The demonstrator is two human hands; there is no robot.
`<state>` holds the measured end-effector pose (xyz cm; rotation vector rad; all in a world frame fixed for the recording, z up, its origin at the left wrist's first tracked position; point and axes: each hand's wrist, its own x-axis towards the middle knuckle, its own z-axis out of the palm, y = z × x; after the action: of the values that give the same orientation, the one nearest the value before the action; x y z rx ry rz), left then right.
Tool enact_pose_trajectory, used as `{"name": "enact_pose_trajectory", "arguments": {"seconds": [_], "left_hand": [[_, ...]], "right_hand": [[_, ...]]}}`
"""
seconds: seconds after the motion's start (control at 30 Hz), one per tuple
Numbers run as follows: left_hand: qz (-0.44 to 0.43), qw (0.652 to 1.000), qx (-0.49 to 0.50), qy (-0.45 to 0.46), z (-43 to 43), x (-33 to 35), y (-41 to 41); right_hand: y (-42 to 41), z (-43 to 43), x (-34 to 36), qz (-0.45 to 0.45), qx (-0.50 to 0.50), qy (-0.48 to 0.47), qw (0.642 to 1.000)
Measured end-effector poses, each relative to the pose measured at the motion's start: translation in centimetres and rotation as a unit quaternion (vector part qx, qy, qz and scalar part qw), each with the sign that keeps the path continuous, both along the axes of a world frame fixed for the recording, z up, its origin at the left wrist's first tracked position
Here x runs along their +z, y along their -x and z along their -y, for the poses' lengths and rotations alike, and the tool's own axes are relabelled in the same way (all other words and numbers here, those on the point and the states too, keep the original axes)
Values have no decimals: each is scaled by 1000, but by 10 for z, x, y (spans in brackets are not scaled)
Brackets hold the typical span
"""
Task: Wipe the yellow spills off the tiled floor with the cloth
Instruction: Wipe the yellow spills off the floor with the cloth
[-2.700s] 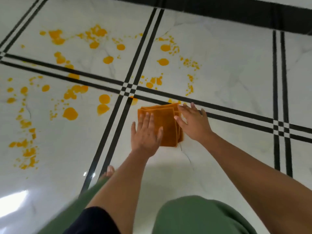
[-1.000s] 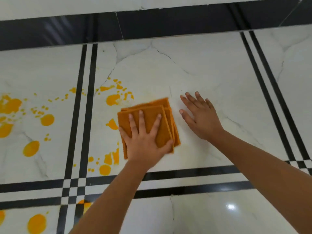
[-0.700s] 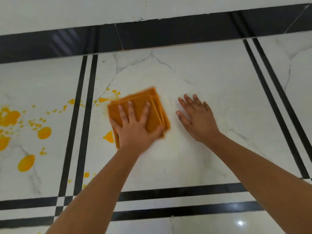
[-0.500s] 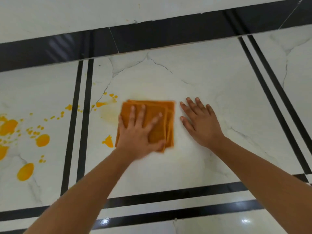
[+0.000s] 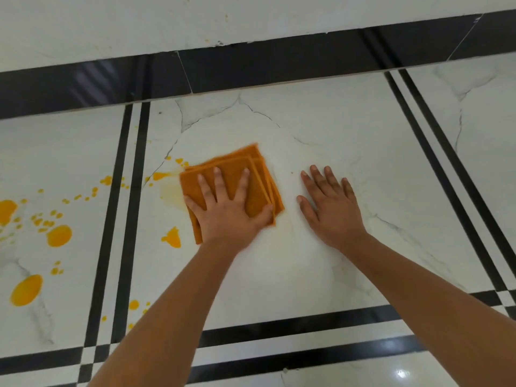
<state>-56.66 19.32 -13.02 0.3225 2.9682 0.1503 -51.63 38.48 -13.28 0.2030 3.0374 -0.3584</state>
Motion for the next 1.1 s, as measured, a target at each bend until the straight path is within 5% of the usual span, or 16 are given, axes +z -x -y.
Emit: {"name": "enact_pose_trajectory", "arguments": {"seconds": [0.1, 0.27, 0.4, 0.57, 0.77, 0.97, 1.1], "left_hand": [[-8, 994, -111, 23, 34, -4, -28], [7, 999, 50, 10, 59, 3, -9], [6, 999, -40, 22, 96, -1, -34], [20, 993, 118, 14, 108, 3, 30], [23, 999, 44, 18, 128, 1, 50], [18, 988, 152, 0, 113, 4, 134], [-17, 999, 19, 24, 125, -6, 98]], "right_hand": [[2, 6, 6, -2, 6, -2, 1000], [22, 49, 19, 9, 70, 53, 996], [44, 73, 17, 15, 109, 49, 993], [73, 107, 5, 12, 110, 36, 993], [74, 111, 0, -6, 93, 4, 996], [73, 112, -1, -11, 86, -17, 996], [75, 111, -3, -11, 83, -19, 996]]}}
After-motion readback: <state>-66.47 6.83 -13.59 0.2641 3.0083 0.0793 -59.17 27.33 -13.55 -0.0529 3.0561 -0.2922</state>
